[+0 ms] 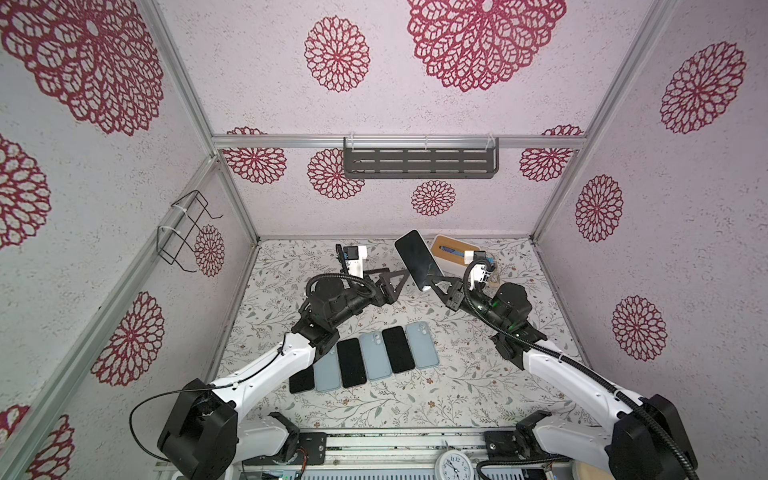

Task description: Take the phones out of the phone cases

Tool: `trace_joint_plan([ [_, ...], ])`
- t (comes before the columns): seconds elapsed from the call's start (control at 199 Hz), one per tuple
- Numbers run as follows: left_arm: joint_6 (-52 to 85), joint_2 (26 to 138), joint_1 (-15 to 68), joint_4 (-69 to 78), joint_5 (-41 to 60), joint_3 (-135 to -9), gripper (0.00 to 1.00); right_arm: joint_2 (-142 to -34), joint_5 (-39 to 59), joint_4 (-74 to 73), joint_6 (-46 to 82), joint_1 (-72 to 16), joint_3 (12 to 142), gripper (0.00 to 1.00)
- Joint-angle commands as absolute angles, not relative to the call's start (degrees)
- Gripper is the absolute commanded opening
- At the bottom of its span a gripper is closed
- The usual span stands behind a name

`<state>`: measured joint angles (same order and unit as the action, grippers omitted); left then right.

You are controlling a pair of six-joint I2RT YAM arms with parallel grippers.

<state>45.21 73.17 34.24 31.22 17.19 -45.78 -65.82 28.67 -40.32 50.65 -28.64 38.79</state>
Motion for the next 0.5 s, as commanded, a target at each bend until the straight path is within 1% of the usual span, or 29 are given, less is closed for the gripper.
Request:
trace_joint_plan([
  [0.0, 44.3, 73.9, 34.9, 39.8, 16.6, -44.6, 0.97, -64.4, 31.1, -54.1, 57.3, -28.6, 38.9, 0.0],
  [0.171, 47.4, 76.0, 34.5, 44.5, 19.5, -44.9, 0.97, -63.6, 31.7, -58.6, 61.0, -28.5, 36.7, 0.0],
  [0.261, 50.4, 78.2, 33.6, 47.0, 23.2, -46.0, 1.0, -62.9, 32.1, -60.4, 62.1, -28.6, 35.6, 0.0],
  [0.311, 52.0, 79.4, 33.1, 48.4, 25.3, -46.8, 0.97, -62.4, 32.2, -60.9, 62.2, -28.6, 35.1, 0.0],
  [0.497, 59.9, 84.1, 31.1, 57.5, 31.6, -48.2, 0.82, -61.3, 33.2, -62.2, 62.7, -28.7, 33.6, 0.0],
])
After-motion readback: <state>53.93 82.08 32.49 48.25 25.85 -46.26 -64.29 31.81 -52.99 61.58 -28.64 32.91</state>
